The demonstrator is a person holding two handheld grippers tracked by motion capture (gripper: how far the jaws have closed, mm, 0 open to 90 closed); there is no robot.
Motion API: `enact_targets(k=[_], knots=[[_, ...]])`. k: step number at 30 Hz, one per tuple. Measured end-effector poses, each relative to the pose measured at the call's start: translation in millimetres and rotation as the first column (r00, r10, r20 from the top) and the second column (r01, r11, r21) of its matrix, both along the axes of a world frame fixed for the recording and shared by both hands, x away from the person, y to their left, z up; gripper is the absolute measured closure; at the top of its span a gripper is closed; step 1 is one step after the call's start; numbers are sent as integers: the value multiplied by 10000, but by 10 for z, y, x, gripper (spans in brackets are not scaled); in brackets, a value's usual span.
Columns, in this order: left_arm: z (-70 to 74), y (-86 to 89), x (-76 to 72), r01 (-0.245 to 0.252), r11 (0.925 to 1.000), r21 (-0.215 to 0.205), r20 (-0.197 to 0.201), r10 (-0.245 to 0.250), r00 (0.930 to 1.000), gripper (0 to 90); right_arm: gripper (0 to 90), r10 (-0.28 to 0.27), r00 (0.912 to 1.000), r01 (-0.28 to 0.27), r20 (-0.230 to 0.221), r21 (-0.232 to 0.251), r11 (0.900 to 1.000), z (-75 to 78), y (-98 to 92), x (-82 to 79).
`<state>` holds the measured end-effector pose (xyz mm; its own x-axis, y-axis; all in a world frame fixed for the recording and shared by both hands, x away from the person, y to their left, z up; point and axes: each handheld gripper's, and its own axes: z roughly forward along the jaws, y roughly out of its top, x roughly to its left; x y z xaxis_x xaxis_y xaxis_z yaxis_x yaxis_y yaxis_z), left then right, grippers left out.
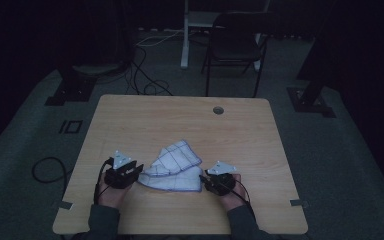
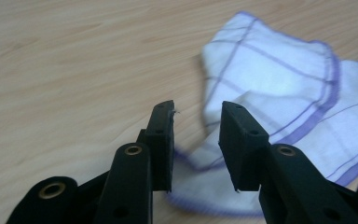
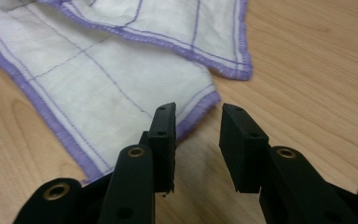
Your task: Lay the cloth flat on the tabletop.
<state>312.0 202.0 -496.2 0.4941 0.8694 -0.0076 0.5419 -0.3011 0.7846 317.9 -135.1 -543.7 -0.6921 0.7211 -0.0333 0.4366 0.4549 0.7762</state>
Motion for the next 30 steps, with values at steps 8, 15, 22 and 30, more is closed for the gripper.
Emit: enact_targets(k=[8, 15, 22, 30], knots=[[-2, -441, 137, 1297, 9904, 477, 129, -1304, 9914, 624, 685, 230, 9997, -229, 58, -68, 9997, -21, 77, -44], [-49, -789, 241, 1979, 9766, 840, -10, -1986, 9801, 609, 698, 431, 9990, -430, 92, -147, 9990, -36, 113, -72], [-117, -1060, 307, 2369, 9645, 1164, -62, -2378, 9713, 595, 705, 409, 9991, -408, 59, -131, 9991, -42, 118, -78], [-197, -1319, 286, 3163, 9285, 1945, -196, -3188, 9476, 553, 707, 414, 9991, -414, -38, -65, 9991, -44, 112, -72]])
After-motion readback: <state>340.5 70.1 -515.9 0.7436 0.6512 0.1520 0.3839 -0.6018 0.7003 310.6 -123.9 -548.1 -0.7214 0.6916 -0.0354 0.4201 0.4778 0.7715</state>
